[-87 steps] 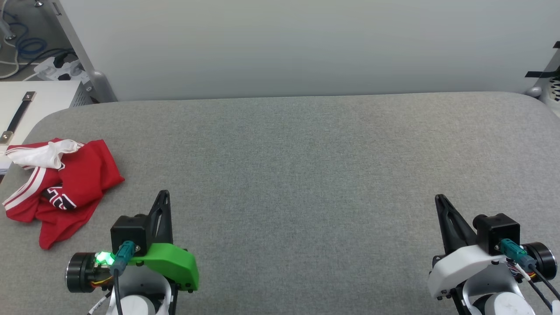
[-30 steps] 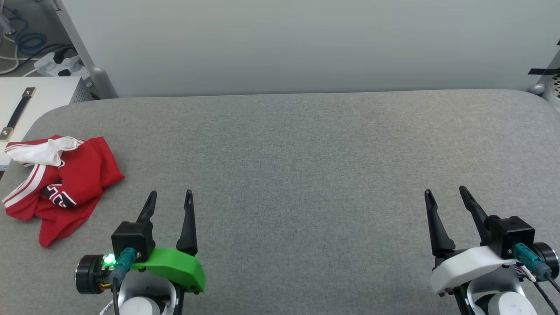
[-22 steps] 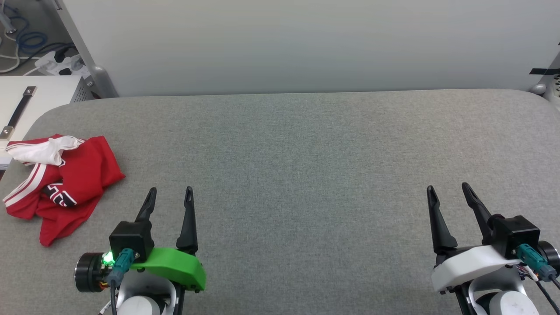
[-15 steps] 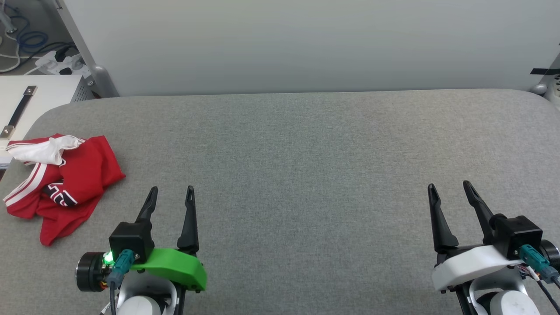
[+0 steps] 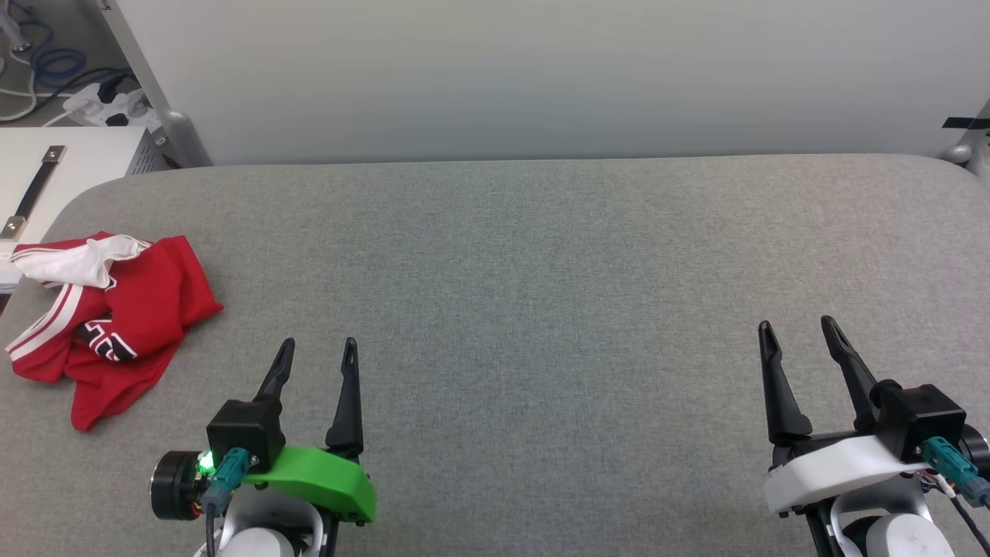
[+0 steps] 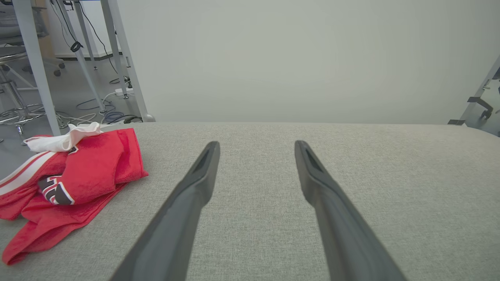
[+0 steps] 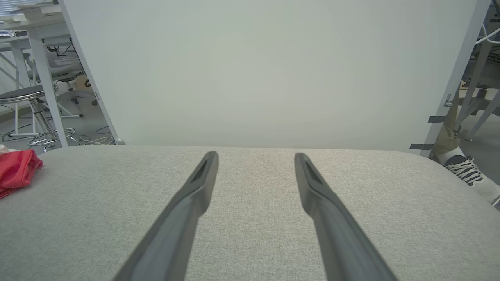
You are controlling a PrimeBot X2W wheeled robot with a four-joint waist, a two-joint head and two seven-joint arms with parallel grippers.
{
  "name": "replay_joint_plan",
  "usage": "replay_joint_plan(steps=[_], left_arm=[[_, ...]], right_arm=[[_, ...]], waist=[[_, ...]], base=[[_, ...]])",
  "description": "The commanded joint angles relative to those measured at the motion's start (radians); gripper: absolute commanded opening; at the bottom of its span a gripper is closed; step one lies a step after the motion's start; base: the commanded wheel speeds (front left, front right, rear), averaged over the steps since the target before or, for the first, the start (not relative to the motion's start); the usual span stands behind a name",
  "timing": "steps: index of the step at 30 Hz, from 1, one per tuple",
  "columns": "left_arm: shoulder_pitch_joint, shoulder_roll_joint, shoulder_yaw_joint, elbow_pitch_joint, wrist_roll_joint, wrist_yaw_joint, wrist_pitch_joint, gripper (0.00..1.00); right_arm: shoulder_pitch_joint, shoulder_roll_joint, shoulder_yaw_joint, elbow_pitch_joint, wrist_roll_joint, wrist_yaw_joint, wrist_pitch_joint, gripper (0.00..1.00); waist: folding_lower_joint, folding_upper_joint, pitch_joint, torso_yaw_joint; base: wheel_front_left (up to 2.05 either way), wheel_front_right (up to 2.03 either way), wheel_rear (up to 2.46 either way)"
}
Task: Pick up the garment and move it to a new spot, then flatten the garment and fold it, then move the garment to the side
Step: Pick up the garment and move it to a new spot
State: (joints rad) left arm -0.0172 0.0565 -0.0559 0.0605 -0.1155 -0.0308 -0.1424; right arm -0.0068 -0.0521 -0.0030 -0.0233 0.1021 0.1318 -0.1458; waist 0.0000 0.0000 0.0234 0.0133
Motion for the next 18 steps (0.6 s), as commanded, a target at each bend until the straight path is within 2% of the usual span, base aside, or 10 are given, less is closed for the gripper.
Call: replay_joint_plan(steps=[1, 13, 18], left_arm=[[-0.004, -0.004, -0.001, 0.008, -0.01, -0.003, -0.012, 1.0], [-0.015, -0.004, -0.014, 0.032, -0.032, -0.009, -0.037, 1.0], [-0.015, -0.004, -0.013, 0.05, -0.036, 0.003, -0.048, 1.0]], right_arm=[[0.007, 0.001, 0.001, -0.002, 0.01, -0.001, -0.01, 1.0], [0.004, 0.001, 0.0, -0.002, 0.029, -0.001, -0.035, 1.0], [0.009, 0.001, 0.01, 0.005, 0.037, -0.001, -0.045, 1.0]], waist=[[0.0, 0.0, 0.002, -0.001], [0.0, 0.0, 0.011, 0.005], [0.0, 0.0, 0.014, 0.028]], base=[[0.0, 0.0, 0.0], [0.0, 0.0, 0.0], [0.0, 0.0, 0.0]])
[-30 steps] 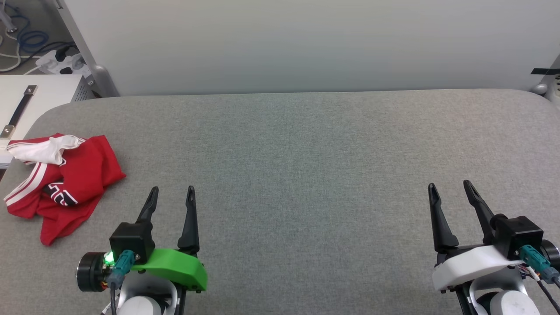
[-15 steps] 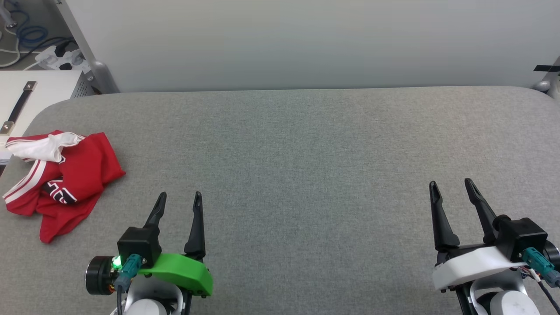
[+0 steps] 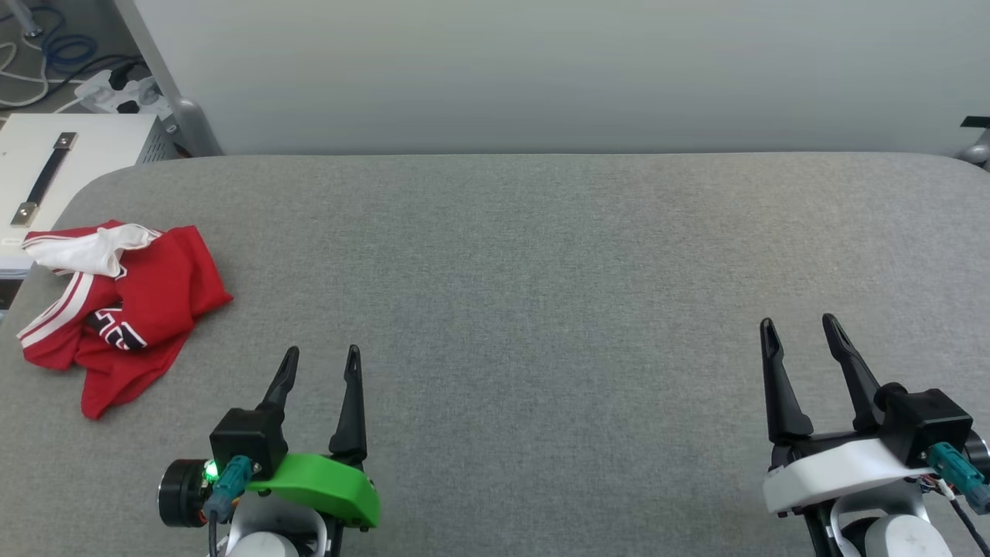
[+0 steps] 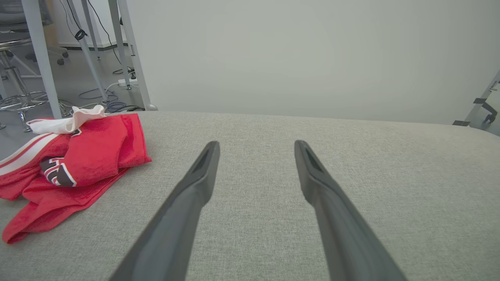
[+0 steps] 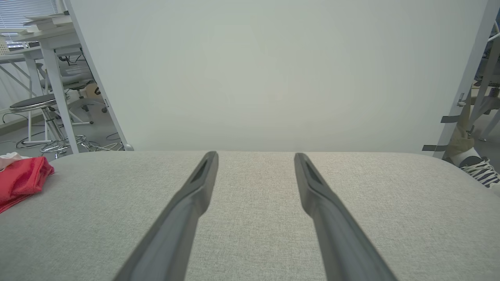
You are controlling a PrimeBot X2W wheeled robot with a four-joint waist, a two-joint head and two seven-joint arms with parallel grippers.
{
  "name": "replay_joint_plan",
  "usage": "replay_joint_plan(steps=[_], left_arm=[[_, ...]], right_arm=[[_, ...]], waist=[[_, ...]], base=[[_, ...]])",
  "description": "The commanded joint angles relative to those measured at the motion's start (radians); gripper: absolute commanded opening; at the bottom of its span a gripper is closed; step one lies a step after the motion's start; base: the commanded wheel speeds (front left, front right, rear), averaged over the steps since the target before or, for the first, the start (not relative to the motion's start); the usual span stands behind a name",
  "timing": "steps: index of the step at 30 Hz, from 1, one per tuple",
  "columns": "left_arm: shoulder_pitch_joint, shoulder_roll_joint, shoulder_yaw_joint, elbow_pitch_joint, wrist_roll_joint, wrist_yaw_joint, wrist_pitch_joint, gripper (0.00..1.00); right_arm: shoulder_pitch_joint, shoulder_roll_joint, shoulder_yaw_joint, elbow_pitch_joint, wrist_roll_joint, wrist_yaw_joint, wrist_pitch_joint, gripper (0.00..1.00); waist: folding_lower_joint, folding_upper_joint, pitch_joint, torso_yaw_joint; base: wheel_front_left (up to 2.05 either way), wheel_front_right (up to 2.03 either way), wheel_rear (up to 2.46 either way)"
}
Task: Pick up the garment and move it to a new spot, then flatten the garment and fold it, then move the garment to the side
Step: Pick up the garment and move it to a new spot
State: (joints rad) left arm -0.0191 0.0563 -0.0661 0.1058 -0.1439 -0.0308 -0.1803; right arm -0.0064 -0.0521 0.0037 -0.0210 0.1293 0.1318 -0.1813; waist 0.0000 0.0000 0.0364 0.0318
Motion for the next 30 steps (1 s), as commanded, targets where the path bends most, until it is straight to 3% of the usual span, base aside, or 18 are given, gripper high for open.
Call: replay_joint_plan(steps=[1, 30], left_arm=[[-0.014, -0.004, -0.003, 0.007, -0.007, 0.002, -0.012, 1.0], [0.0, -0.006, -0.007, 0.025, -0.04, -0.004, -0.072, 1.0]], right_arm=[[0.011, 0.001, 0.006, 0.007, 0.009, -0.001, -0.012, 1.0], [0.018, 0.002, 0.105, 0.046, 0.034, -0.001, -0.071, 1.0]], waist=[[0.0, 0.0, 0.002, 0.019], [0.0, 0.0, -0.008, 0.423]], base=[[0.0, 0.0, 0.0], [0.0, 0.0, 0.0]])
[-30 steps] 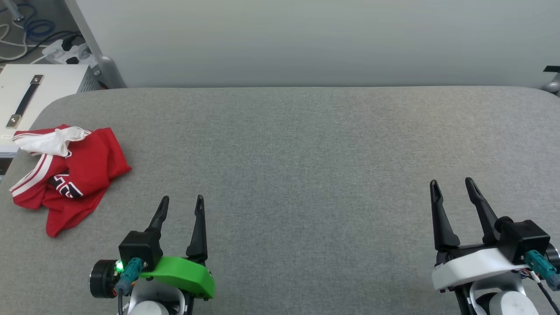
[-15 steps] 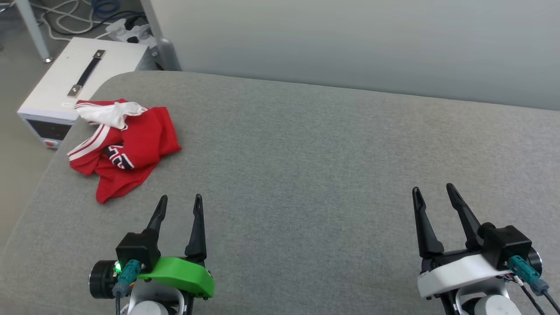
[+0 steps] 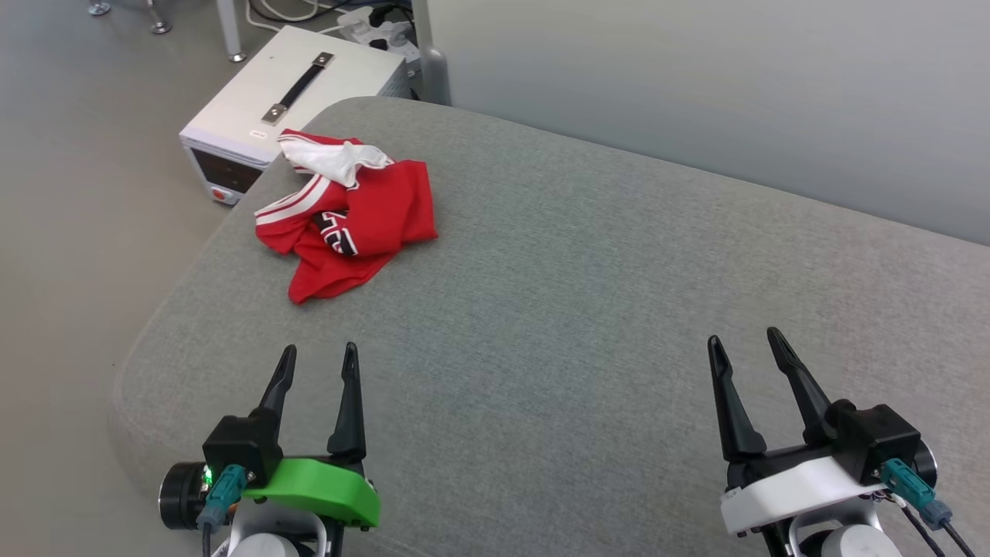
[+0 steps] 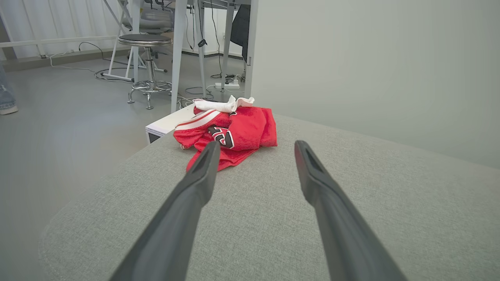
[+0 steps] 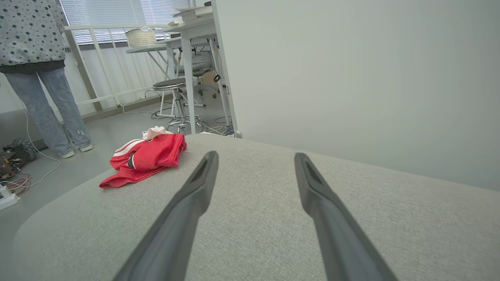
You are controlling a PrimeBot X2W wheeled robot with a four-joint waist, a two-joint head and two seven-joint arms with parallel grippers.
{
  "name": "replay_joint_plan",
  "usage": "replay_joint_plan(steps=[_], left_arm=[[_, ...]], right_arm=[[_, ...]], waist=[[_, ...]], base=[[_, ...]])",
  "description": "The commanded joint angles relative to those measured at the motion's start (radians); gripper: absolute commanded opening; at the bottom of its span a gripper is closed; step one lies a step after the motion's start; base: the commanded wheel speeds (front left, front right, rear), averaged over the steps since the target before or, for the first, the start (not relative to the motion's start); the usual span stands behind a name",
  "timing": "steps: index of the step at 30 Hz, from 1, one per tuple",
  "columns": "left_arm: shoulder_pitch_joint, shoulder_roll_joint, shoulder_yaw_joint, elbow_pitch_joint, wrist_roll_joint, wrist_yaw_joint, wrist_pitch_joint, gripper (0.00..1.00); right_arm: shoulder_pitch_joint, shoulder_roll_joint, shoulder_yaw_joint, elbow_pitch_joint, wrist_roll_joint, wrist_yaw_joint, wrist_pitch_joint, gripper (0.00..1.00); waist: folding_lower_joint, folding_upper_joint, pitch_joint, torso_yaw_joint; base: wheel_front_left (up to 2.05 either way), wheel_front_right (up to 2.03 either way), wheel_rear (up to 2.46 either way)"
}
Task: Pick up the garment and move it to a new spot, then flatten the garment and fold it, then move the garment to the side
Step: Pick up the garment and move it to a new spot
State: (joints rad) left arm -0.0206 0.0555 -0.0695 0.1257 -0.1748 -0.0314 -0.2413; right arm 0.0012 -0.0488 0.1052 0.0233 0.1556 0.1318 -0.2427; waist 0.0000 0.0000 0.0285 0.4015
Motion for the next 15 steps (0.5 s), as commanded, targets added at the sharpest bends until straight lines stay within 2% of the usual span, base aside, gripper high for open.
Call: replay_joint_plan(steps=[1, 6, 15], left_arm=[[0.002, -0.005, -0.004, 0.005, -0.011, -0.003, -0.013, 1.0], [0.0, -0.005, -0.008, 0.005, -0.026, 0.0, -0.02, 1.0], [0.003, -0.005, 0.001, -0.001, -0.032, 0.007, -0.02, 1.0]], right_arm=[[0.01, -0.001, 0.006, 0.002, 0.009, -0.001, -0.012, 1.0], [0.005, -0.001, 0.014, 0.008, 0.01, -0.001, -0.019, 1.0], [-0.001, -0.001, 0.025, 0.012, 0.005, -0.001, -0.019, 1.0]], waist=[[0.0, 0.0, 0.001, 0.061], [0.0, 0.0, 0.011, 0.088], [0.0, 0.0, 0.026, 0.07]], base=[[0.0, 0.0, 0.0], [0.0, 0.0, 0.0], [0.0, 0.0, 0.0]])
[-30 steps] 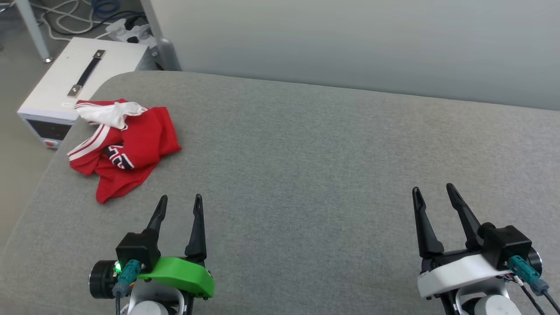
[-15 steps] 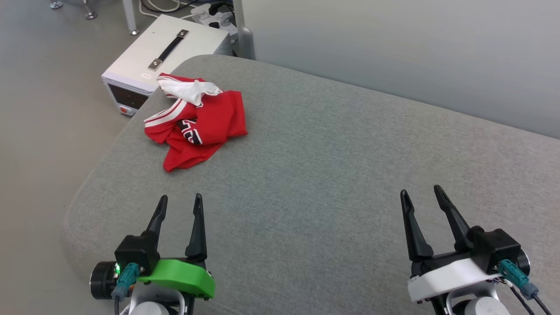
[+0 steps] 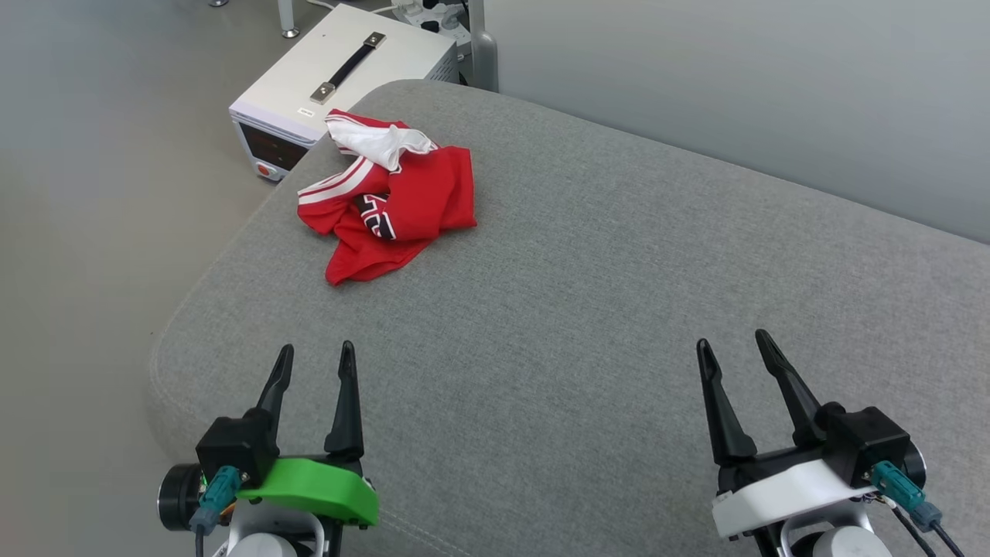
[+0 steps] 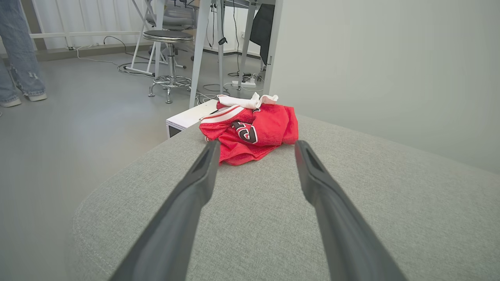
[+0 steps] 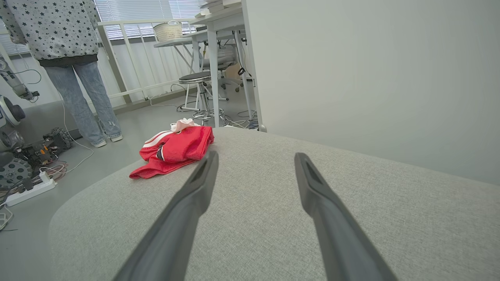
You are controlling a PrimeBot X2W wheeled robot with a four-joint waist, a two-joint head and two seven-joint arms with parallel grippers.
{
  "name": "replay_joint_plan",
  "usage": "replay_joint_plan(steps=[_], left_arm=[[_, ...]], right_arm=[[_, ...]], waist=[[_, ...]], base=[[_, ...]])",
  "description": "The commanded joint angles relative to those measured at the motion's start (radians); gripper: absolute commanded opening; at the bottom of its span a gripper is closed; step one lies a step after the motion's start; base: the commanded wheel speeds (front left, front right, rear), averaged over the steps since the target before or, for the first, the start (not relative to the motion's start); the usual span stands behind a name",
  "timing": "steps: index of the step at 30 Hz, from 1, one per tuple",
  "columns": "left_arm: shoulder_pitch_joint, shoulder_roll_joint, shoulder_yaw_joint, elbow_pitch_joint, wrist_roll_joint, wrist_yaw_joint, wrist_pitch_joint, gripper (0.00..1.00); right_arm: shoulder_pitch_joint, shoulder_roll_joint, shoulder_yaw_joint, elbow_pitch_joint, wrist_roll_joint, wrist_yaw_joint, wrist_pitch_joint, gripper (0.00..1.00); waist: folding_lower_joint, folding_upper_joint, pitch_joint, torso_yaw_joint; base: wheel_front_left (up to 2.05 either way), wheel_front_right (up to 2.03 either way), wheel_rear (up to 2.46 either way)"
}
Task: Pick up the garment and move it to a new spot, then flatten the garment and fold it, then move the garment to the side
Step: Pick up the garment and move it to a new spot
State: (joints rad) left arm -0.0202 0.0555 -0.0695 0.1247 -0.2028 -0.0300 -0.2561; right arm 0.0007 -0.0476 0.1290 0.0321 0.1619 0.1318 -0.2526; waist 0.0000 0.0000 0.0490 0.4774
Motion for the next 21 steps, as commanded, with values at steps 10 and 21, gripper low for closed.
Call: replay_joint_plan(steps=[10, 21], left_arm=[[-0.118, -0.004, 0.082, 0.023, -0.02, -0.028, -0.006, 1.0], [-0.533, 0.178, 0.087, 0.344, -0.101, -0.094, 0.183, 1.0]], right_arm=[[-0.06, -0.033, 0.032, -0.043, -0.05, -0.001, -0.009, 1.0], [-0.161, -0.105, 0.066, -0.151, -0.094, -0.001, 0.007, 1.0]], waist=[[0.0, 0.0, 0.144, -0.092], [0.0, 0.0, 0.374, -0.204]], base=[[0.0, 0.0, 0.0], [0.0, 0.0, 0.0]])
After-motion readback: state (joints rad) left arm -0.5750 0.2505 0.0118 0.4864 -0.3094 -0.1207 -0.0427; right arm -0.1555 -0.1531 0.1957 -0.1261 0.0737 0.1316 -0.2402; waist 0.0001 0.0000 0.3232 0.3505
